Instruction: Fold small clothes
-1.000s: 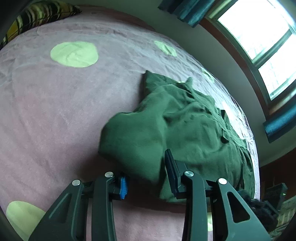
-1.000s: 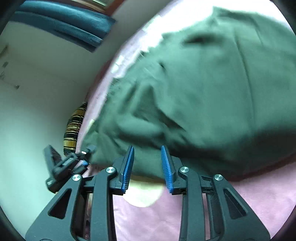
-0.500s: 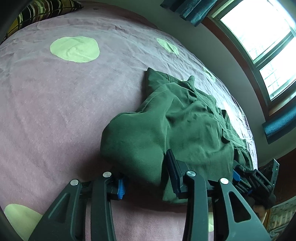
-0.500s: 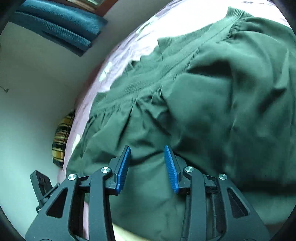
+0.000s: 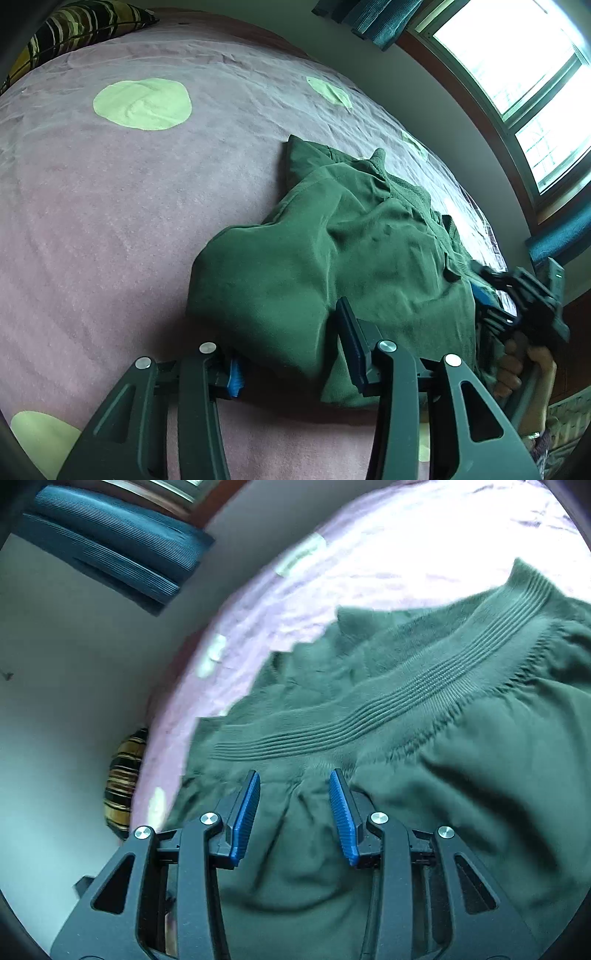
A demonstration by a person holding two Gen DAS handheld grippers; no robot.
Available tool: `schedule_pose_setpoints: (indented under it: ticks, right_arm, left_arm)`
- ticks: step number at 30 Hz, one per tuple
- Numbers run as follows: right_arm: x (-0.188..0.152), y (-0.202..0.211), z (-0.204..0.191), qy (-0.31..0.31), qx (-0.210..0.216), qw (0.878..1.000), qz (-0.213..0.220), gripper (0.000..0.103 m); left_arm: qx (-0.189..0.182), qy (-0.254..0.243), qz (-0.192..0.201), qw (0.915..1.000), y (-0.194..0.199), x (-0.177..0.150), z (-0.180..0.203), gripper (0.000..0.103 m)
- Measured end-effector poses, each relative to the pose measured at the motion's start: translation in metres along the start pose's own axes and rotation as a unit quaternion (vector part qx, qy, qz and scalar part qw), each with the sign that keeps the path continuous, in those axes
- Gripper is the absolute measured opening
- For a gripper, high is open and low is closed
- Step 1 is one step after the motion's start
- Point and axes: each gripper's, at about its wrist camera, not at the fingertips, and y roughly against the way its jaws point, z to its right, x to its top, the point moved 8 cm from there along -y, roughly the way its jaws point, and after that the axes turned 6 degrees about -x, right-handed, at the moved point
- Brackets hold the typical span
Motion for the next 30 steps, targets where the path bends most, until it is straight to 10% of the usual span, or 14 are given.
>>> schedule_pose_setpoints:
  ticks: [8, 22, 30]
  right_arm:
    - [-0.002, 0.016, -0.01, 0.021, -0.004, 1.0, -0.006, 0.04]
    - [-0.108, 0.054, -0.004, 0.032, 0.038, 0.999, -0.018, 0.047]
    - [-0.13, 0.092, -0.019, 0.086, 0.031, 0.996, 0.009, 0.048]
  left_arm:
    - [0.013, 0.002, 0.002, 0.9999, -0.001, 0.003, 0.005, 0.048]
    - [0.019, 0.023, -0.001, 0.9995, -0.003, 0.003, 0.004, 0.05]
    - [-0.034, 0.09, -0.005, 0.9953, 0.01, 0.006, -0.011, 0.052]
